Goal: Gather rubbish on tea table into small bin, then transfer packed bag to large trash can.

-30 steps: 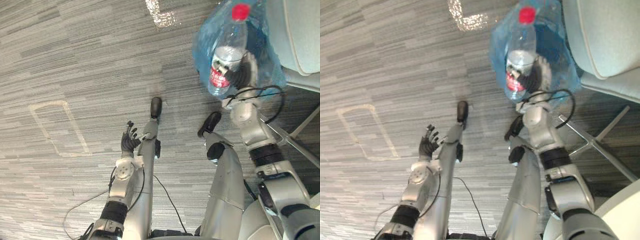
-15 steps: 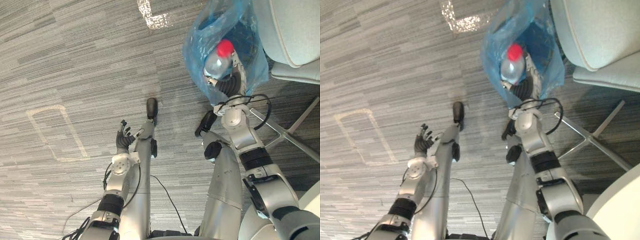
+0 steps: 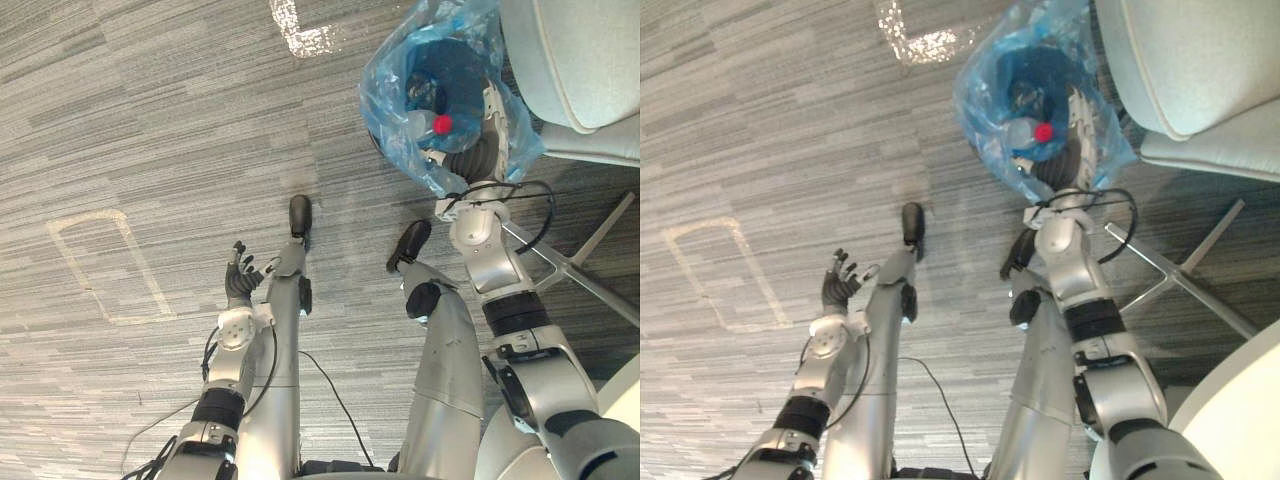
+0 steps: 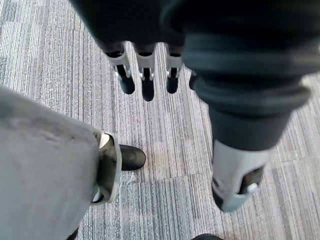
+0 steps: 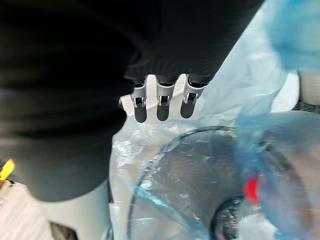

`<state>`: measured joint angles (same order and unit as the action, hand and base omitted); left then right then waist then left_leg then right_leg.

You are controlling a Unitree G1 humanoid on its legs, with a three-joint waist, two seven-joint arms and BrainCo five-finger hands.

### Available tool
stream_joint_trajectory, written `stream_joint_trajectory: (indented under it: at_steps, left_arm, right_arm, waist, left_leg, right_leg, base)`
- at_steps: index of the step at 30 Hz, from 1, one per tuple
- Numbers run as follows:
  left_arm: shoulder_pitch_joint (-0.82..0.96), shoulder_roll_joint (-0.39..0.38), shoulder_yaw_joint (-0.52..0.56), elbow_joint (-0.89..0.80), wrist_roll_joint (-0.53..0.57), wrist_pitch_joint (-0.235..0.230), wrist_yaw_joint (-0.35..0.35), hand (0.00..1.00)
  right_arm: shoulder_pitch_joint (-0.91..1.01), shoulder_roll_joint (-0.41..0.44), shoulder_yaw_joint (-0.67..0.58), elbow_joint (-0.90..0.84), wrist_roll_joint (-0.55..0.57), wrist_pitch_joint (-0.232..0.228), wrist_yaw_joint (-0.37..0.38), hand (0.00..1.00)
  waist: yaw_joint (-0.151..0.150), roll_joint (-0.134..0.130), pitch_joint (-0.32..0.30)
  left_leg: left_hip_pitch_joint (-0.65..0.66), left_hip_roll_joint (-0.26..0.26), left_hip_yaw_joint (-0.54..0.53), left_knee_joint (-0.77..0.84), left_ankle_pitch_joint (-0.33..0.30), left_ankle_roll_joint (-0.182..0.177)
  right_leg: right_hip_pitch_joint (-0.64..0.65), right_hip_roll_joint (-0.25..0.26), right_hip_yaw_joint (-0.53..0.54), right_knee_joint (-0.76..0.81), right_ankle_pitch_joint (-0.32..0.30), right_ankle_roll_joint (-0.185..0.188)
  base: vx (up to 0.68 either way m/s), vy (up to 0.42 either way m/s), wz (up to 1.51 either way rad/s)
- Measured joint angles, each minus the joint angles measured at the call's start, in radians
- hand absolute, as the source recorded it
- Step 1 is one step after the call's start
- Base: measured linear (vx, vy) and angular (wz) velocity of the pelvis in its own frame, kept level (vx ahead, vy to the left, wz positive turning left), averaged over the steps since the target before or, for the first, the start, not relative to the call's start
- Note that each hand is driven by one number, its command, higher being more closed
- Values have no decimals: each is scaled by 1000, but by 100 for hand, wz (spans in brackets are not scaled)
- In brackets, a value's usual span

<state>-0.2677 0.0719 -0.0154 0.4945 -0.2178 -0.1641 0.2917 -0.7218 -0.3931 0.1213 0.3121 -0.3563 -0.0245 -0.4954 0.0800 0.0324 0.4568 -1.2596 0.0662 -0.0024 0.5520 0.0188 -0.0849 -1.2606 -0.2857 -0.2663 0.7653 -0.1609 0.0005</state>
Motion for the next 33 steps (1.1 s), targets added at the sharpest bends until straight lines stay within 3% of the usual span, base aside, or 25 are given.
stream_joint_trajectory:
  at_steps: [8,15,17,25,33]
  left_arm:
    - [0,33,3,33,18,3,2,0]
    - [1,46,8,60,22,3,7,0]
    - [1,54,6,64,23,3,9,0]
    - [-9,59,-7,76,30,-3,33,0]
    - [-75,70,-14,117,28,-3,38,0]
  right_arm:
    - [50,-31,10,-96,-112,-5,-16,0]
    - [158,-48,71,-94,-158,-15,24,0]
    - [173,-50,89,-44,-195,-18,39,0]
    - [138,-62,130,125,-273,-9,60,0]
    - [16,-64,163,284,-277,25,62,0]
  waist:
    - [0,-15,-14]
    - [2,-52,-51]
    - [1,-62,-58]
    - [1,-63,-59]
    - [2,-63,-59]
  left_leg:
    - [-29,13,-6,48,-8,3]
    - [-32,16,-5,59,-17,1]
    - [-32,15,-5,58,-17,1]
    - [-34,16,-3,42,-16,1]
    - [-81,16,0,49,-15,0]
  right_leg:
    - [-16,10,0,20,-2,2]
    - [-14,10,0,20,-4,2]
    - [-13,10,0,20,-4,2]
    - [-15,9,-4,10,-5,4]
    - [-63,9,-3,12,-4,3]
  base:
    - [-40,-5,-5]
    - [-48,6,-4]
    - [-37,0,1]
    - [-12,-2,1]
    - [-11,0,0]
